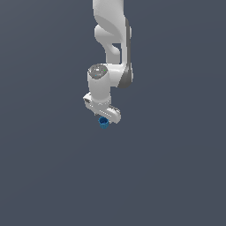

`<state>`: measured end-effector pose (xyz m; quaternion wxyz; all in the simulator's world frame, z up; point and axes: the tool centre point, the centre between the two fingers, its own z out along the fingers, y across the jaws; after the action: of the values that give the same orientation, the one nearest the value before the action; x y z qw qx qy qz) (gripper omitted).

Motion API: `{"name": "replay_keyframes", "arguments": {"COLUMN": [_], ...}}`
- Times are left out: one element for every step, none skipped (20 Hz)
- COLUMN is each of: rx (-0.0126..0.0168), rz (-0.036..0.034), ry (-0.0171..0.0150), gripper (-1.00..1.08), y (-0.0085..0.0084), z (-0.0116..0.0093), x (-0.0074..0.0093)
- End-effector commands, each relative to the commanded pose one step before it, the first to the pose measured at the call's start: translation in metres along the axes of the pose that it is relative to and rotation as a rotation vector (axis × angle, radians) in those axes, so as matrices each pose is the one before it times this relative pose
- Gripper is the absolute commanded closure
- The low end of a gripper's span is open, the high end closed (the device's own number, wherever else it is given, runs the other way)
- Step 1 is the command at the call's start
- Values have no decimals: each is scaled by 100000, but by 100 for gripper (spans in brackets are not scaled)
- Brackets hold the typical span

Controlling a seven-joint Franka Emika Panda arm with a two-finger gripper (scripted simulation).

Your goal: Pick up the object and move it to a goal position.

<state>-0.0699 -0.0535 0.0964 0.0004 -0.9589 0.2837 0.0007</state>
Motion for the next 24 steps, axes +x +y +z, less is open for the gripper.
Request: {"name": "replay_keyframes", "arguments": {"rx": [0, -11, -8, -5, -2, -27, 0, 0, 0, 0, -1, 0, -3, -2, -2, -1, 2, 0, 11, 0, 0, 0, 0, 25], "rz": [2484, 561, 399, 239, 85, -516, 0, 0, 48, 0, 48, 0, 97, 48, 68, 68, 48, 0, 68, 0, 0, 0, 0, 42], "ry": [125, 14, 10, 6, 2, -71, 0, 0, 6, 0, 6, 0, 13, 7, 10, 9, 6, 0, 7, 0, 0, 0, 0, 0], "gripper": [-92, -92, -92, -92, -92, -92, -92, -92, -92, -92, -92, -92, -92, -92, -92, -92, -92, -92, -92, -92, -92, -92, -92, -92], "y": [240, 60, 43, 26, 11, -44, -1, -3, 19, -6, 16, -8, 36, 12, 19, 17, 7, -18, 14, -18, -17, -14, -9, 18], "z": [391, 95, 68, 40, 13, -57, 34, 101, 166, 235, 298, 366, 424, 487, 543, 525, 460, 397, 324, 264, 201, 141, 83, 21], "x": [-277, -67, -48, -29, -8, 39, -2, -7, 1, -16, -8, -25, -5, -20, -17, -12, -8, -12, 14, 3, 7, 8, 6, 13]}}
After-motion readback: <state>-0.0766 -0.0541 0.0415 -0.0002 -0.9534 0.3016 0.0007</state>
